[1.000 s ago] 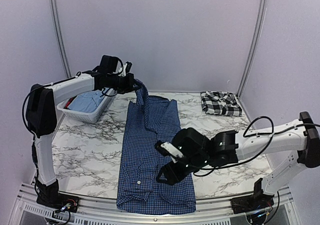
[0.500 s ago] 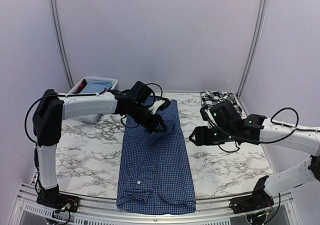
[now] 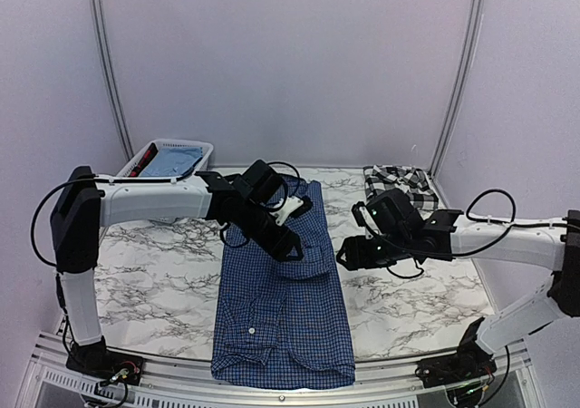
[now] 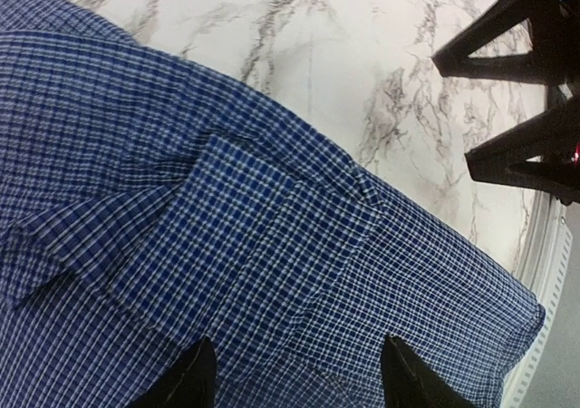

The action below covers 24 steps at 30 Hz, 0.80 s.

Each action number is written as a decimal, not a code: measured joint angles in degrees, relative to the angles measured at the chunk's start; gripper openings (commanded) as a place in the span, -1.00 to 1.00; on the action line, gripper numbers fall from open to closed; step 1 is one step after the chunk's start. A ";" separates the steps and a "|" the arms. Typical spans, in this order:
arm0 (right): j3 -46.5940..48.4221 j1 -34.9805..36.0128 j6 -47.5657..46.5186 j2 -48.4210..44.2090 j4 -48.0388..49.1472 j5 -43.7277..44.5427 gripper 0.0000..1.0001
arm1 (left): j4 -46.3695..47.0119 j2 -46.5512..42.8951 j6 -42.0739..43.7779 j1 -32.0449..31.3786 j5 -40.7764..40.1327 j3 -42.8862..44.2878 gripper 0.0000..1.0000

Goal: Fold and stack the long sleeve shirts
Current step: Place the rectangle-folded shirt in the left sleeve, then adjust the sleeve of the rectangle-folded shirt.

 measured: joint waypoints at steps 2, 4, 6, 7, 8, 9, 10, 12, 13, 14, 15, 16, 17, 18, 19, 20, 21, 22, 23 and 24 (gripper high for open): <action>0.00 -0.04 -0.20 0.42 0.35 0.00 0.29 | 0.46 -1.68 -2.40 0.44 -2.95 -0.87 0.11; 0.00 -0.04 -0.42 0.79 0.83 0.02 0.29 | 1.75 -2.45 -4.63 1.42 -5.86 -0.70 0.06; 0.00 -0.07 -0.74 0.96 1.29 0.04 0.29 | 2.80 -2.38 -6.62 2.93 -7.89 -0.04 -0.01; 0.02 -0.11 -0.83 1.01 1.40 0.02 0.29 | 3.06 -1.97 -7.52 3.65 -8.74 0.55 -0.05; 0.00 -0.17 -0.92 1.01 1.46 0.02 0.29 | 3.32 -1.29 -8.24 4.33 -9.51 1.31 -0.06; 0.00 -0.26 -1.01 1.01 1.51 0.04 0.29 | 3.50 -0.50 -8.87 4.83 -10.03 2.05 -0.07; 0.00 -0.35 -1.03 1.01 1.57 0.07 0.29 | 3.72 0.55 -9.29 5.25 -10.54 2.99 -0.09; 0.00 -0.44 -1.05 1.01 1.60 0.13 0.29 | 4.09 2.54 -10.03 5.44 -10.88 4.31 -0.13; 0.00 -0.48 -1.07 0.96 1.60 0.11 0.29 | 4.24 3.58 -10.36 5.35 -10.93 4.81 -0.15; 0.00 -0.59 -1.07 0.90 1.60 0.13 0.29 | 4.26 4.57 -10.64 5.18 -10.93 5.16 -0.17; -0.09 -0.70 -1.07 0.70 1.62 0.13 0.29 | 4.28 5.35 -10.97 4.98 -10.91 5.35 -0.18; -0.20 -0.85 -1.05 0.37 1.66 0.17 0.29 | 4.31 6.14 -11.34 4.74 -10.93 5.44 -0.19; -0.35 -0.94 -1.07 0.15 1.77 0.24 0.29 | 4.26 6.64 -11.52 4.55 -10.93 5.44 -0.20; -0.57 -0.98 -1.05 -0.15 1.79 0.33 0.29 | 4.24 7.10 -11.89 4.37 -10.95 5.44 -0.20; -0.74 -1.03 -1.05 -0.31 1.84 0.37 0.29 | 4.24 7.48 -12.24 4.20 -11.08 5.44 -0.20; -0.94 -1.03 -1.05 -0.46 1.81 0.42 0.29 | 4.26 7.65 -12.72 4.11 -11.26 5.35 -0.20; -1.07 -1.05 -1.05 -0.52 1.84 0.42 0.29 | 4.26 7.67 -13.18 3.96 -11.45 5.18 -0.20; -1.22 -1.05 -1.07 -0.55 1.90 0.42 0.29 | 4.28 7.67 -13.64 3.82 -11.63 5.03 -0.20; -1.27 -1.05 -1.09 -0.55 1.95 0.37 0.29 | 4.50 7.65 -14.29 3.76 -11.96 4.74 -0.20; -1.27 -1.05 -1.11 -0.55 2.01 0.24 0.30 | 4.66 7.65 -14.80 3.74 -12.17 4.39 -0.18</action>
